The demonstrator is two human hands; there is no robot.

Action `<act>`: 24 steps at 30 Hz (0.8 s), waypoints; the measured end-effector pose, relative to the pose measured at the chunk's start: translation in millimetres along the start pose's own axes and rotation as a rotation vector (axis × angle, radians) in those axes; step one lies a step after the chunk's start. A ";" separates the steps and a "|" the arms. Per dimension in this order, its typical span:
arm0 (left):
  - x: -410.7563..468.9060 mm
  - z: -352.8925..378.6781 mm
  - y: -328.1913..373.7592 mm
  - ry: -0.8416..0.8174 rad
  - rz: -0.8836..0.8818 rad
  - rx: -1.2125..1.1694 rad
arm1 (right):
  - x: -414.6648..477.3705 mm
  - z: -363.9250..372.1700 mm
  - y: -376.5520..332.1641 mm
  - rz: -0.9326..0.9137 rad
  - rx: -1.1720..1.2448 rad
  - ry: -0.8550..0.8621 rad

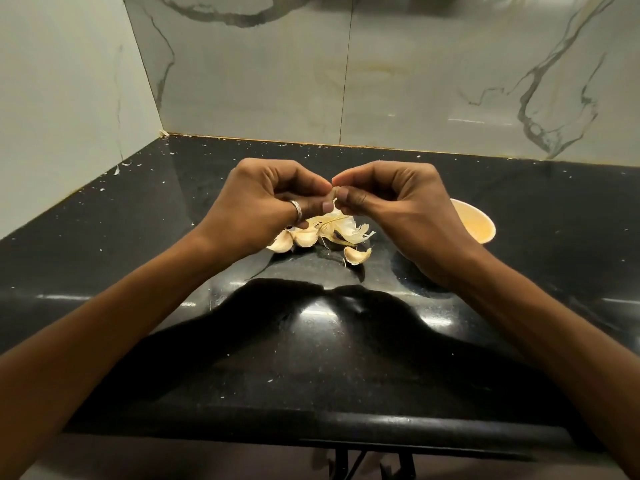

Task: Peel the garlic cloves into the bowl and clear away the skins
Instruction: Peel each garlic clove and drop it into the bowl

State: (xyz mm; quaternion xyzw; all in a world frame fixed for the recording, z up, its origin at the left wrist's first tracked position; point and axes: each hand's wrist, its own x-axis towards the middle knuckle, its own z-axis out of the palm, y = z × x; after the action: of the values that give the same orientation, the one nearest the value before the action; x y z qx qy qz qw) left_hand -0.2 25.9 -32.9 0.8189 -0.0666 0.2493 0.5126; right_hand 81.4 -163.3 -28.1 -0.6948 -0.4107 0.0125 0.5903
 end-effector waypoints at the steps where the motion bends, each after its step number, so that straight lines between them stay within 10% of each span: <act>1: -0.3 0.5 0.4 0.008 -0.028 -0.029 | -0.2 1.2 0.2 0.010 0.022 0.003; 24: -5.5 7.5 -1.4 0.067 -0.052 0.062 | 2.3 9.4 10.0 0.071 -0.089 0.050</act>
State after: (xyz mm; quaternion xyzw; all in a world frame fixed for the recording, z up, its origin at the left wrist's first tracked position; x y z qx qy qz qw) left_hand -1.9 19.2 -39.2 0.8271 -0.0204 0.2653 0.4950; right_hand 83.7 -154.0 -38.1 -0.7346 -0.3712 -0.0020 0.5680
